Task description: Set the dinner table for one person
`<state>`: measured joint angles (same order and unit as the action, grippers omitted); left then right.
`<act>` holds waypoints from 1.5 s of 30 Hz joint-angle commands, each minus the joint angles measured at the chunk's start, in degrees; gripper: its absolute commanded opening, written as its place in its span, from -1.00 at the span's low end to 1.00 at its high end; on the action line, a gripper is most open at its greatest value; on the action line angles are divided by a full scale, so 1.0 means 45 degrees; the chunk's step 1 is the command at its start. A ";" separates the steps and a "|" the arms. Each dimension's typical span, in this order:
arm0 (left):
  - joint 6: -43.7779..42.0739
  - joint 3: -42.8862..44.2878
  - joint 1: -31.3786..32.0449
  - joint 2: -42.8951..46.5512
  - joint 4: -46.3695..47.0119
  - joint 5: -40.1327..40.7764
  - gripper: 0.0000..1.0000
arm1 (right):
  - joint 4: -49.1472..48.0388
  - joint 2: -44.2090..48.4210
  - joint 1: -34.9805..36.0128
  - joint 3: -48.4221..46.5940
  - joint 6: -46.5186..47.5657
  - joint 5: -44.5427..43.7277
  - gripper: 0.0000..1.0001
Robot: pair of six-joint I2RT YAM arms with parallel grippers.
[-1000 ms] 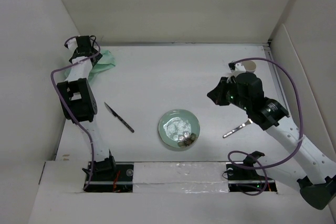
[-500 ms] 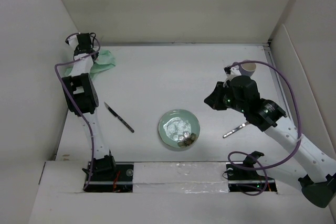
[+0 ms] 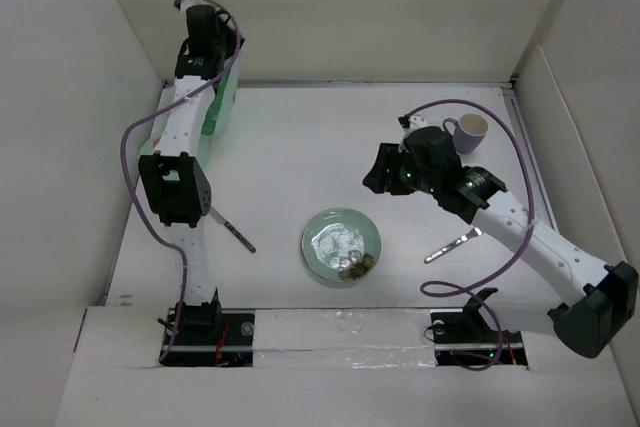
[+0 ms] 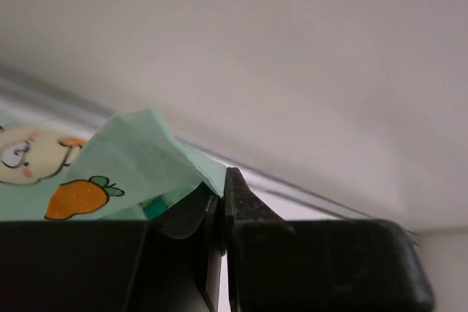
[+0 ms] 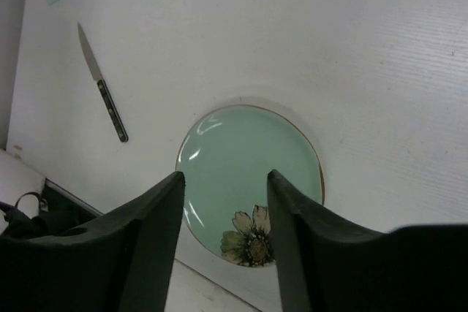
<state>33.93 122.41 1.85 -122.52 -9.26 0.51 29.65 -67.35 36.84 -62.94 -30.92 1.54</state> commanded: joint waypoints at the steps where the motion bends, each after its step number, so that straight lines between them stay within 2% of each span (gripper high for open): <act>1: 0.0720 0.2149 0.1268 0.2440 0.1372 -0.1498 -1.00 | -0.1354 -0.0597 0.0114 -0.1285 0.0560 -0.0107 0.17; 6: 0.1053 0.2290 0.1269 0.3688 0.1940 -0.2281 -1.00 | -0.0964 -0.1751 -0.0177 -0.3043 0.1069 -0.0908 0.52; 8: 0.1073 0.2075 0.1113 0.4043 0.1979 -0.2595 -1.00 | -0.0963 -0.1966 -0.0374 -0.3241 0.1206 -0.0909 0.58; 9: 0.0976 0.1920 0.1113 0.4430 0.1960 -0.2614 -1.00 | -0.0964 -0.2160 -0.0490 -0.3685 0.1264 -0.0909 0.70; 12: 0.0896 0.0207 0.0939 0.5463 0.2404 -0.1875 -1.00 | -0.1198 -0.2647 -0.0607 -0.3826 0.1324 -0.0792 0.81; 13: 0.1496 -0.1463 0.0783 0.5797 0.2757 -0.1679 -1.00 | -0.1237 -0.2805 -0.0609 -0.3807 0.1381 -0.0792 0.83; 16: 0.2940 -0.4631 -0.0115 0.6737 0.4223 -0.1599 -1.00 | -0.1315 -0.3370 -0.0726 -0.3555 0.1363 -0.0908 0.88; 20: 0.3320 -0.5678 -0.0508 0.6680 0.4576 -0.2438 -1.00 | -0.1218 -0.3918 -0.1212 -0.2988 0.1070 -0.1688 0.91; 27: 0.3648 -0.7122 0.0156 0.6660 0.5668 -0.3101 -1.00 | -0.1257 -0.5617 -0.1975 -0.2712 0.0523 -0.1906 0.94; 29: 0.3457 -0.7105 0.0467 0.6660 0.5787 -0.3629 -1.00 | -0.1295 -0.5930 -0.1976 -0.2733 0.0367 -0.2041 0.95; 30: 0.2779 -0.6834 0.0662 0.6699 0.5459 -0.3591 -1.00 | -0.1431 -0.5989 -0.1976 -0.2578 0.0328 -0.2003 0.95; 33: 0.2167 -0.5486 0.1346 0.6815 0.5006 -0.3921 -1.00 | -0.1920 -0.5680 -0.1743 -0.2168 0.0172 -0.1614 0.95; 37: 0.2497 -0.4316 0.1660 0.7576 0.5571 -0.5226 -1.00 | -0.2428 -0.4414 -0.1255 -0.1602 0.0385 -0.1416 0.95; 42: 0.2577 -0.2615 0.2750 0.8241 0.5787 -0.5933 -1.00 | -0.2642 -0.2575 -0.1136 -0.1307 0.0561 -0.1241 0.95; 45: 0.3143 -0.1733 0.2871 0.8242 0.6666 -0.6266 -1.00 | -0.2604 -0.2006 -0.1253 -0.1522 0.0874 -0.1104 0.97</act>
<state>46.15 109.78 14.20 -89.30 11.84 -24.08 21.30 -78.43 31.53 -68.53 -28.86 -4.03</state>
